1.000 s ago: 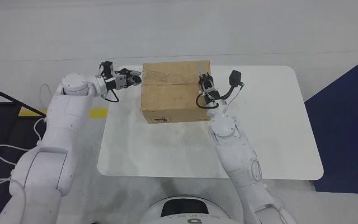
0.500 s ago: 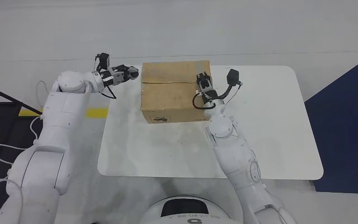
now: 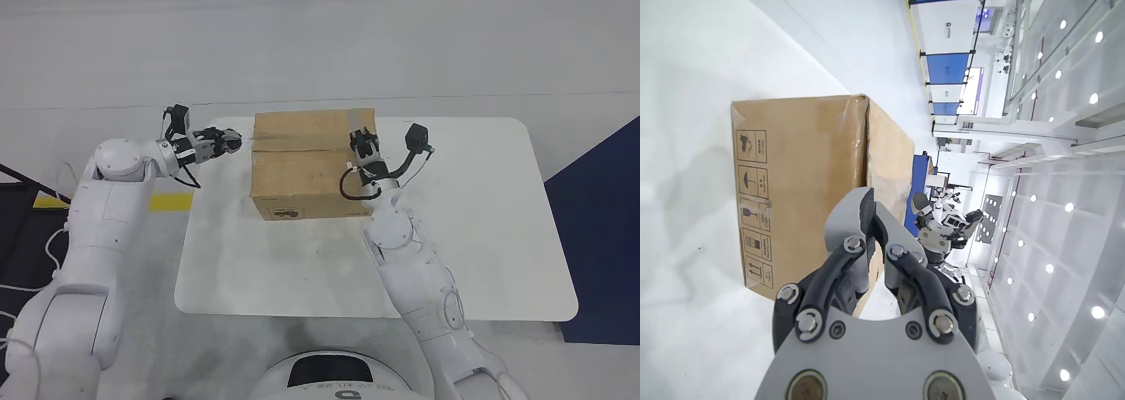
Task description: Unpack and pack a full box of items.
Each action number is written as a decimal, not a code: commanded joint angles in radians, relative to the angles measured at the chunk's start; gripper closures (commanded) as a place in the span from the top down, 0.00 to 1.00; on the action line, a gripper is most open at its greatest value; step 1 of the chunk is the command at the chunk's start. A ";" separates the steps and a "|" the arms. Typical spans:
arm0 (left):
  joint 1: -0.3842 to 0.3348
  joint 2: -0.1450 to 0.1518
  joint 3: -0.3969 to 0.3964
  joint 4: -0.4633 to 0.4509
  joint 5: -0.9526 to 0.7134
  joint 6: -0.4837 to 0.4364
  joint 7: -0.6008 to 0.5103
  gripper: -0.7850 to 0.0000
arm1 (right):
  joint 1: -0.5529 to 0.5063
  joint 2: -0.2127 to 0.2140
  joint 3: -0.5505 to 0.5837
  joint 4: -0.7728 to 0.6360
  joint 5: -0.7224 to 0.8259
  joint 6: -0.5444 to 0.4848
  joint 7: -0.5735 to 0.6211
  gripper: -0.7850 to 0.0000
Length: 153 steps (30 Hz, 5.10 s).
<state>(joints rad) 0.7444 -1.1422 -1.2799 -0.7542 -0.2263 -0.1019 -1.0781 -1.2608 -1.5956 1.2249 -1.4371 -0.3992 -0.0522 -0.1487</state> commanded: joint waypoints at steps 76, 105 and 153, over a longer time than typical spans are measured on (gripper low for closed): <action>0.124 0.036 0.041 -0.146 0.024 0.046 0.061 0.00 | -0.027 0.000 0.015 -0.022 0.006 0.026 -0.108 1.00; 0.120 0.036 0.046 -0.145 0.023 0.047 0.059 0.00 | 0.106 -0.027 -0.056 0.098 0.161 0.211 0.108 1.00; 0.120 0.036 0.046 -0.145 0.023 0.047 0.059 0.00 | 0.490 -0.156 -0.285 0.611 0.551 0.106 0.411 1.00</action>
<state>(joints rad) 0.8648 -1.1058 -1.2337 -0.8987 -0.2034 -0.0550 -1.0189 -0.7810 -1.7461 0.9431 -0.8446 0.1333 0.0577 0.2561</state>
